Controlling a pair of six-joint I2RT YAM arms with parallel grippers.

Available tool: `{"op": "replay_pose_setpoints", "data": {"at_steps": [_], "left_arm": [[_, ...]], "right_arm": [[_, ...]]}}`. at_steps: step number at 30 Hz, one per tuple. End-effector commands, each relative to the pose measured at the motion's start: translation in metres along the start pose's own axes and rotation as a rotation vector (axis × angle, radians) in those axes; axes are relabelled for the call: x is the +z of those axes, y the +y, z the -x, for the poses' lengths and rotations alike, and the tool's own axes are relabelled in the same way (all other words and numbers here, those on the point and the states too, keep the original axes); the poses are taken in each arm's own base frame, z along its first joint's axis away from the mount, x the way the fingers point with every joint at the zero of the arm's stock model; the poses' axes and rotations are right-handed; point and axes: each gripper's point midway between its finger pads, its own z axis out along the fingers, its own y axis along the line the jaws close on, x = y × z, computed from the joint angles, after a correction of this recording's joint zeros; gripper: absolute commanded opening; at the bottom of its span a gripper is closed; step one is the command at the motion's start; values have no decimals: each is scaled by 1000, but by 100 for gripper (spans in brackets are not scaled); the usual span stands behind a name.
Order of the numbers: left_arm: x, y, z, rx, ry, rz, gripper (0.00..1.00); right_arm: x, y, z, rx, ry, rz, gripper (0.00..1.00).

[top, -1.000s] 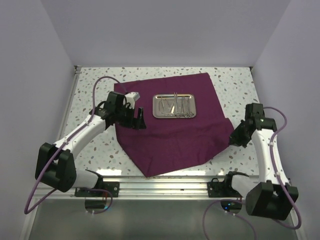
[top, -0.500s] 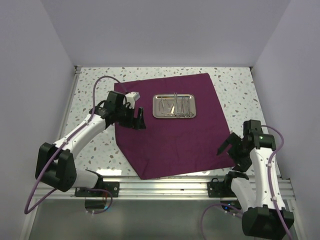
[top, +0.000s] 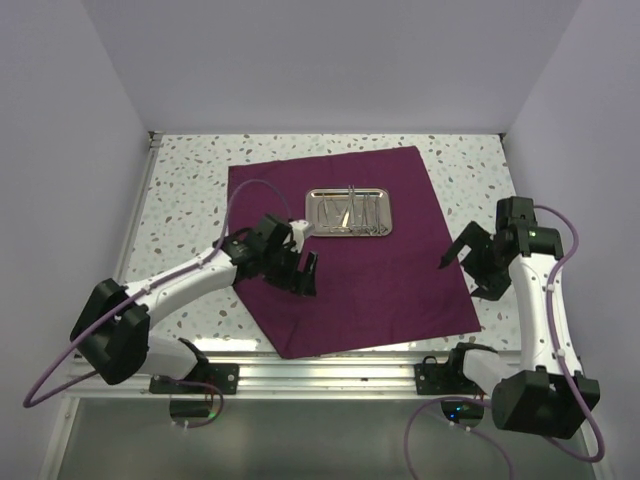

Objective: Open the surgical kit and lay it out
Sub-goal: Open the surgical kit at the center of the board.

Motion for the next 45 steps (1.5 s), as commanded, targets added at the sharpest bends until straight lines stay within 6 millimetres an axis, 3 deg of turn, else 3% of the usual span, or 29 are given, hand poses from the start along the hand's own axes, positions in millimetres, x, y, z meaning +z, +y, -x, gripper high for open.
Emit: {"op": "replay_pose_setpoints", "data": {"at_steps": [1,7,10,15,18,24,28,30,31,35,37,45], "left_arm": [[19,-22,-3,-57,-17,-9,82],[40,-51,-39,-119,16,-22,80],[48,-53,-55,-163,28,-2,80],[51,-40,-78,-241,50,69,79],[41,-24,-89,-302,43,163,79],[-8,20,-112,-478,-7,395,80],[-66,46,-126,-623,-80,552,81],[-91,44,-115,-667,-139,557,82],[-110,52,-118,-700,-167,600,82],[-147,28,-73,-686,-312,482,80],[-137,18,-53,-600,-334,438,81],[-56,26,-41,-422,-201,603,83]], "right_arm": [[-11,7,-4,-50,1,42,98],[-21,2,-25,-81,50,45,99],[-26,3,-32,-103,71,49,98],[-31,11,-32,-163,78,56,98],[-32,19,-32,-191,82,69,98],[-27,28,-40,-236,102,94,98],[-26,34,-45,-254,117,118,98],[-27,37,-48,-263,121,130,99],[-28,38,-48,-268,119,134,98],[-31,39,-49,-297,99,142,99],[-33,39,-49,-304,84,143,98],[-44,43,-45,-323,55,166,98]]}}
